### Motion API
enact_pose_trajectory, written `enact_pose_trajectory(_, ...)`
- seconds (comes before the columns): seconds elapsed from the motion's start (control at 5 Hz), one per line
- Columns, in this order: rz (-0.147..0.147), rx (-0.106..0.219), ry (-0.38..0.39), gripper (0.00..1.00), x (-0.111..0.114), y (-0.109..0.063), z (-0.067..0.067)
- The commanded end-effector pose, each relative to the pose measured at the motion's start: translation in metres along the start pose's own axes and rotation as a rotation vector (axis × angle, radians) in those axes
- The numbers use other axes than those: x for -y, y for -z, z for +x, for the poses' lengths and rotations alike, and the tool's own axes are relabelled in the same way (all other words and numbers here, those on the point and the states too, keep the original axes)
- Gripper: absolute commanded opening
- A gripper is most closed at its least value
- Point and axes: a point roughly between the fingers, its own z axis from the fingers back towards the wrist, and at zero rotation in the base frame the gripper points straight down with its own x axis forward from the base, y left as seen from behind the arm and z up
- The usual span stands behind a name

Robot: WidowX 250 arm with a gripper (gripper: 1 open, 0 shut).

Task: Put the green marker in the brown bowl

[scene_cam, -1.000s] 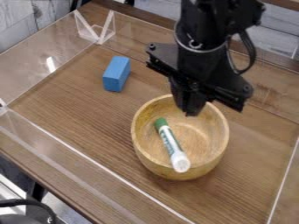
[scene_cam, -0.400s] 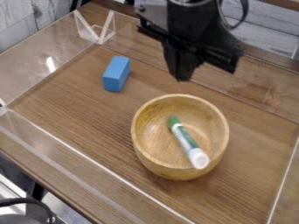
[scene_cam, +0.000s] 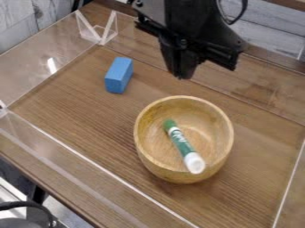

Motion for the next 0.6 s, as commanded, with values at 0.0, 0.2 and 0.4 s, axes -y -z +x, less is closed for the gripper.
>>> enact_pose_trajectory(0.0,-0.008,0.031,-0.009,1.0,-0.0013,-0.0068,0.0019)
enact_pose_trajectory(0.2,-0.01,0.023,-0.006,1.0,0.0017,-0.0065,-0.0032)
enact_pose_trajectory(0.4,-0.011,0.008,-0.007,1.0,0.003,-0.0024,-0.0065)
